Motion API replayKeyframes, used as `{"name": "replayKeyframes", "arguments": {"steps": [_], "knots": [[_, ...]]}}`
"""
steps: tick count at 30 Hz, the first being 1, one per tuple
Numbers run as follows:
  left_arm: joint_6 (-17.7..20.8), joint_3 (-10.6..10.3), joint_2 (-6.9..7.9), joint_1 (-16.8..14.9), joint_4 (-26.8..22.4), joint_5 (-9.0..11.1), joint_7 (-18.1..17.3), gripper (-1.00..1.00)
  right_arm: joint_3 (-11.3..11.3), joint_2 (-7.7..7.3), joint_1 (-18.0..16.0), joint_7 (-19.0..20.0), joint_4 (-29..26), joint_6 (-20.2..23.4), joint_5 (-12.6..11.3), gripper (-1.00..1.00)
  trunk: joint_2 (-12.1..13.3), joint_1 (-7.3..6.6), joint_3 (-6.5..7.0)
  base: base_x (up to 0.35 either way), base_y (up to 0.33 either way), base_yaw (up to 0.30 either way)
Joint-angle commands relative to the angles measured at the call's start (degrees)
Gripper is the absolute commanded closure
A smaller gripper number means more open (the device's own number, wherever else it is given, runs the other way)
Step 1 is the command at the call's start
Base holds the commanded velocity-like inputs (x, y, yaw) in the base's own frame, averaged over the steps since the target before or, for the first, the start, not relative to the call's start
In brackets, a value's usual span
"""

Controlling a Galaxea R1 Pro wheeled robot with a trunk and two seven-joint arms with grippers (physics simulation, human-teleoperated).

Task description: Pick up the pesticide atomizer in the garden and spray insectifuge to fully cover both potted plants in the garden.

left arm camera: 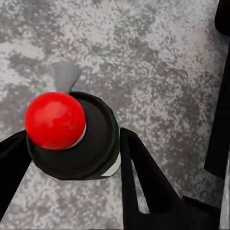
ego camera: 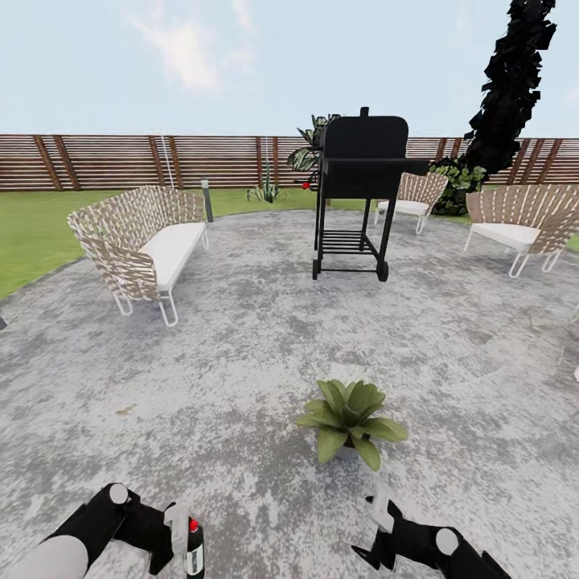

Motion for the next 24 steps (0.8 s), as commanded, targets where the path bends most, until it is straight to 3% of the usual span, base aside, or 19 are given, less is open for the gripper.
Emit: {"name": "replayKeyframes", "arguments": {"steps": [1,4,10,15,16,24], "knots": [[-0.12,0.15,-0.39,-0.37,-0.36,-0.87,0.16,1.00,0.47,0.30,-0.36,0.16,-0.37,-0.01,0.85,-1.00,-0.02,-0.01,-0.05,0.000,0.000,0.000],[0.40,-0.42,-1.36,-0.09,-0.69,-1.81,1.07,1.00,1.18,1.27,-1.33,1.12,-1.34,0.96,1.74,-1.00,-0.02,-0.01,-0.05,0.000,0.000,0.000],[-1.30,0.53,-3.32,0.22,0.65,0.05,2.90,1.00,1.34,3.22,-2.17,0.37,-0.24,-0.72,0.41,-1.00,-0.02,-0.01,-0.05,0.000,0.000,0.000],[-1.29,-0.88,-4.95,0.01,0.60,-1.36,4.42,1.00,2.77,4.85,-2.28,1.56,-1.32,-0.66,1.45,-1.00,-0.02,-0.01,-0.05,0.000,0.000,0.000],[-1.26,-1.19,-5.28,-0.10,0.48,-1.66,4.72,1.00,3.10,5.17,-2.28,1.88,-1.64,-0.60,1.76,1.00,-0.02,-0.01,-0.05,0.000,0.000,0.000],[-1.31,-3.66,-7.89,-0.63,0.20,-2.31,7.16,1.00,5.26,7.78,-2.30,4.45,-4.22,1.63,2.36,1.00,-0.02,-0.01,-0.05,0.000,0.000,0.000]]}}
